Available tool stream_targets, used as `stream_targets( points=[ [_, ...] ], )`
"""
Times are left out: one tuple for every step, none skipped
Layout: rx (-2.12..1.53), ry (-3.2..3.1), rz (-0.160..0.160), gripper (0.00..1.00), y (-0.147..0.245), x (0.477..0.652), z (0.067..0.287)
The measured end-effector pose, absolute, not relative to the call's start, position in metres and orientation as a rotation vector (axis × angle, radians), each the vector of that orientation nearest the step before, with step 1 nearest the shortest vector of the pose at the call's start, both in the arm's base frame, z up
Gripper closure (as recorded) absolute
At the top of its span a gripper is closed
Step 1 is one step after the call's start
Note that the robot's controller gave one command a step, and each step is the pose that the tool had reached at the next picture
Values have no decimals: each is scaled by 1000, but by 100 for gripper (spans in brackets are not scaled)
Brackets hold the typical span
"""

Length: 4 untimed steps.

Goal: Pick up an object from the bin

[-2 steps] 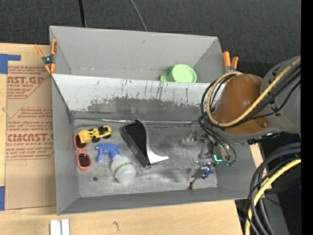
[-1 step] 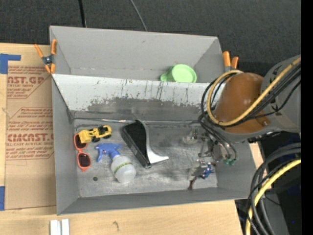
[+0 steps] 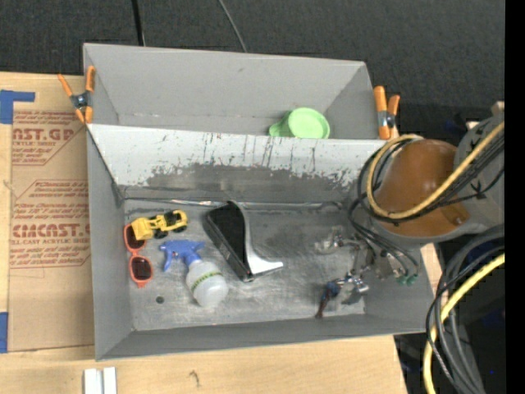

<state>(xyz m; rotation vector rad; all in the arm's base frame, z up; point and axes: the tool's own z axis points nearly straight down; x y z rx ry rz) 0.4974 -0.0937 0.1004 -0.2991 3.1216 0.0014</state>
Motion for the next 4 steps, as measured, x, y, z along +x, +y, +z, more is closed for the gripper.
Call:
stream_targets(
  points=[
    [-422,3116,2,0,-126,496,102],
    [-97,3137,1,0,-134,495,115],
    [-282,3129,1,0,-118,492,89],
    [-413,3119,-6,100,-113,484,75]
  ],
)
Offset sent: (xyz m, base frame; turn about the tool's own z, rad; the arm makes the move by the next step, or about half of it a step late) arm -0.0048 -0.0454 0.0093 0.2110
